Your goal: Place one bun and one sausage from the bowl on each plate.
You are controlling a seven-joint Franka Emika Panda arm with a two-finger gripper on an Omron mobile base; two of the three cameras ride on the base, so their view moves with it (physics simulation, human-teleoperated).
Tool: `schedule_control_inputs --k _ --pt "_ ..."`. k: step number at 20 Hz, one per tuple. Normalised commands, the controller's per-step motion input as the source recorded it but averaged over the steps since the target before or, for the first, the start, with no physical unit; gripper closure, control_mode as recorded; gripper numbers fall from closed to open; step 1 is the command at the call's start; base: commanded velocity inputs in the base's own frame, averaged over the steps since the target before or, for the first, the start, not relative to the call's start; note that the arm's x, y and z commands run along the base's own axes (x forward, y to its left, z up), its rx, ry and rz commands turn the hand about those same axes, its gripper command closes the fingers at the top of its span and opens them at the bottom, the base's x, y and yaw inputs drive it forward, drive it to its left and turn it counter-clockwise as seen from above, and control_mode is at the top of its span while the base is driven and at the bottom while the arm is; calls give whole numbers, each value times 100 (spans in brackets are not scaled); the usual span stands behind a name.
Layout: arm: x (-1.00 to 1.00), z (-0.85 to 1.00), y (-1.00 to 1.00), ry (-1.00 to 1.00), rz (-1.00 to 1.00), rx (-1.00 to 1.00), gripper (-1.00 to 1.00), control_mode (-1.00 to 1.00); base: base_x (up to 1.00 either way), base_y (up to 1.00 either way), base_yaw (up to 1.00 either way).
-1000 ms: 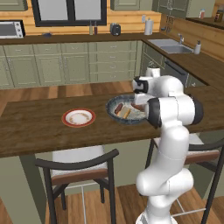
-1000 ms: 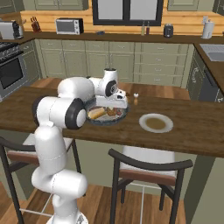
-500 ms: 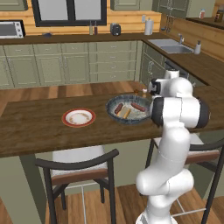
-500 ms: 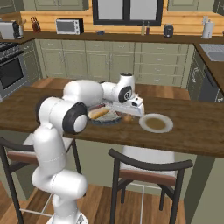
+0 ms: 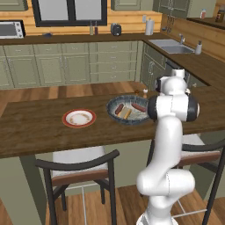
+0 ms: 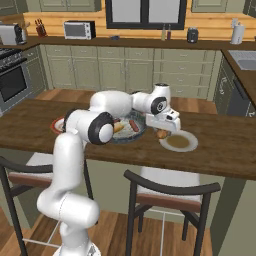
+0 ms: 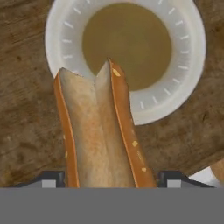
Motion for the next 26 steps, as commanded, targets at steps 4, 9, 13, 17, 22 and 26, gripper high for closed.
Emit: schedule_control_inputs --k 4,9,13,17,22,26 --pt "29 -59 -15 -6 5 0 100 -100 0 0 0" --pt "26 -19 -9 -23 8 3 100 -100 0 0 0" --pt "26 -21 -12 -16 5 2 100 -100 0 0 0" --pt "0 -34 0 -4 0 0 100 -100 0 0 0" --pt "0 -29 0 -7 0 0 100 -100 0 0 0" --pt "7 -22 0 -2 0 0 100 -100 0 0 0"
